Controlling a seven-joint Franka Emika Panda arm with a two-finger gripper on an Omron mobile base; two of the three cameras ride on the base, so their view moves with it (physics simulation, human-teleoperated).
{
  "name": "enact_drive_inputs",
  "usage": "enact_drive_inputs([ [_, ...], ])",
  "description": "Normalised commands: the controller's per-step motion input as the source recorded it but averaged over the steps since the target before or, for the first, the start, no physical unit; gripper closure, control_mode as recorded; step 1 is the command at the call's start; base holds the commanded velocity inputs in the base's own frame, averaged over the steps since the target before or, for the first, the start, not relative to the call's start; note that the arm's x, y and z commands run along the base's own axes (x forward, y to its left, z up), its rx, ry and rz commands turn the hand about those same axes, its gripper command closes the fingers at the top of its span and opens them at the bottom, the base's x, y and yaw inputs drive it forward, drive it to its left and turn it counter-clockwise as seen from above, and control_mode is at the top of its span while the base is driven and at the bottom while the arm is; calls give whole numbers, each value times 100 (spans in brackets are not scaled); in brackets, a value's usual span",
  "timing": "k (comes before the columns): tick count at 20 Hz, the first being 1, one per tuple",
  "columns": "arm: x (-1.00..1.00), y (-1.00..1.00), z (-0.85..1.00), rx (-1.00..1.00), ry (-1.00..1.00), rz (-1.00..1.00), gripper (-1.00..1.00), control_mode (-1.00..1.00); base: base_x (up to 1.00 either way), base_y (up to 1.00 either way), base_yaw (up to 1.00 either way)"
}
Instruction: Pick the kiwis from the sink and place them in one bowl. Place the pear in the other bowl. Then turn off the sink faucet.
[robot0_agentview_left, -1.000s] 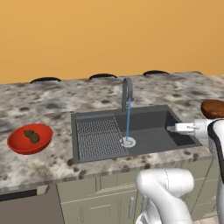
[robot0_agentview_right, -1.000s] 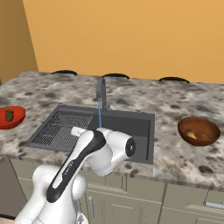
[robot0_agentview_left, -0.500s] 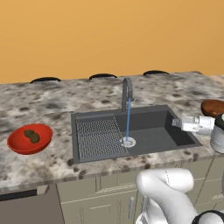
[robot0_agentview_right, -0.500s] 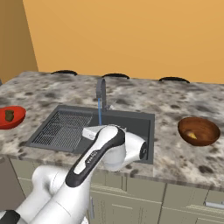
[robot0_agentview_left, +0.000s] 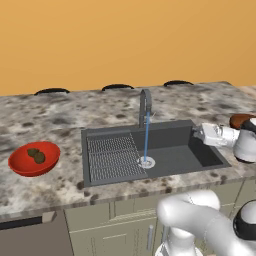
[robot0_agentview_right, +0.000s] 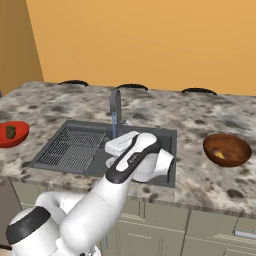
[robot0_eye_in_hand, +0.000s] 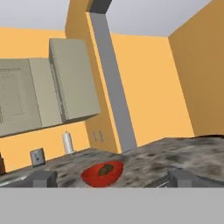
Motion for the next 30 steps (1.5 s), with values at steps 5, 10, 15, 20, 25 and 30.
enact_drive_inputs([
  [5,51,-3,0,3,-13,1,-100,-100,0,0,0],
  [10,45,-2,-5,2,0,-3,-100,-100,0,0,0],
  [15,35,-4,-3,2,0,0,-100,-100,0,0,0],
  [20,38,0,-25,-5,0,0,-100,-100,0,0,0],
  [25,32,-1,-22,-10,0,0,-100,-100,0,0,0],
  [30,38,0,-7,-7,0,0,-100,-100,0,0,0],
])
